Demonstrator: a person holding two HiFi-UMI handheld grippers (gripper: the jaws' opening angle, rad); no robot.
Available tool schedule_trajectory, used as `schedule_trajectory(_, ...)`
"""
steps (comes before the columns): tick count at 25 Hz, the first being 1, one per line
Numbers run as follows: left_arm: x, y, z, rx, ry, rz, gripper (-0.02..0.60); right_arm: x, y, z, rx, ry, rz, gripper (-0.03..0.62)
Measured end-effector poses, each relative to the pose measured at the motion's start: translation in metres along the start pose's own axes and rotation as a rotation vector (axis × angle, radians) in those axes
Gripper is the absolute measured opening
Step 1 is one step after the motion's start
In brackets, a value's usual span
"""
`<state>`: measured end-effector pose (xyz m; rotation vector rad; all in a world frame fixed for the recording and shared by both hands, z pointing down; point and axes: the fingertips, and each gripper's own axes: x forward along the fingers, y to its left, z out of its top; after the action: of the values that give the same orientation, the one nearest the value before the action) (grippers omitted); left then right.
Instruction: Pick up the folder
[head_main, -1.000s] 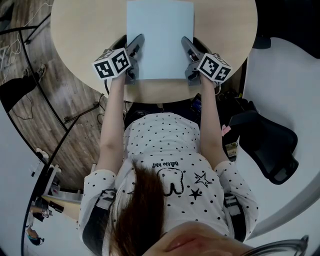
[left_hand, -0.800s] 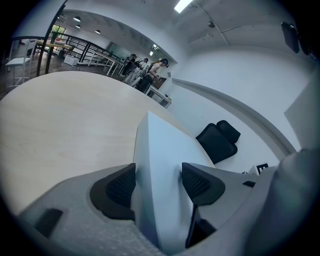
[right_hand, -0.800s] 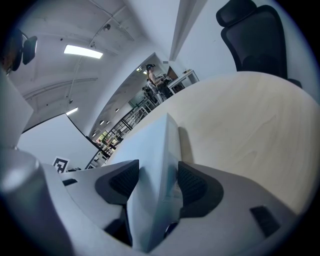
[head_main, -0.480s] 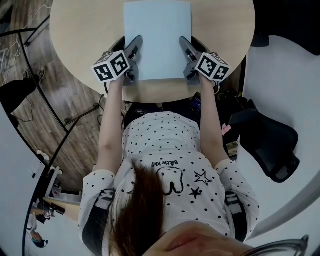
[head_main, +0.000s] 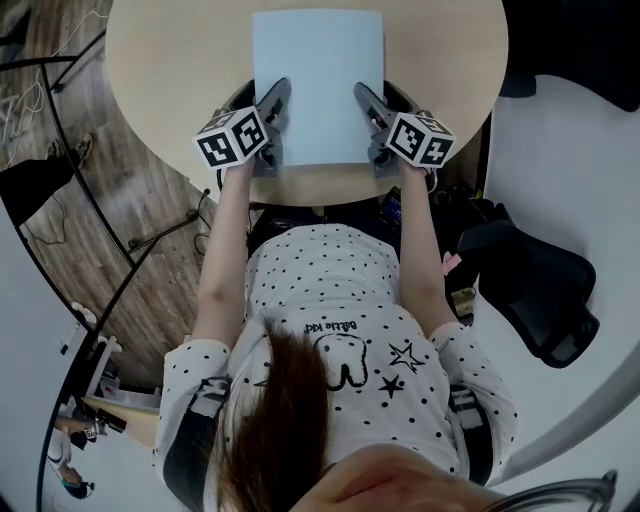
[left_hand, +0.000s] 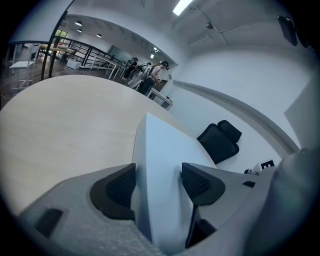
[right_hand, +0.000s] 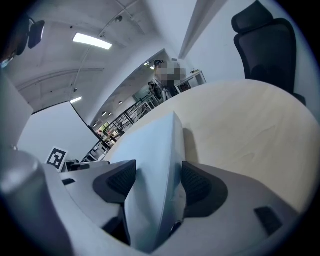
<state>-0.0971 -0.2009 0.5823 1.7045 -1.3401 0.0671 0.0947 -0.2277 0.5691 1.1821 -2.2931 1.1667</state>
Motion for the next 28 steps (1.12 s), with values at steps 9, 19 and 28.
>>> schedule_trajectory(9,0.0026,-0.0023,-0.0032,0.024,0.012,0.016,0.282,-0.0002,-0.0077,-0.003,0.033,-0.001,-0.028,0.267)
schedule_trajectory(19,0.0021,-0.003,-0.0011,0.032,0.006,0.014,0.282,0.0014,-0.0082,-0.0042,0.011,0.004,-0.048,0.273)
schedule_trajectory(28,0.0019,-0.0014,-0.0057,0.029,0.018,-0.007,0.284,-0.0001,-0.0093,-0.005,0.015,0.002,-0.05,0.276)
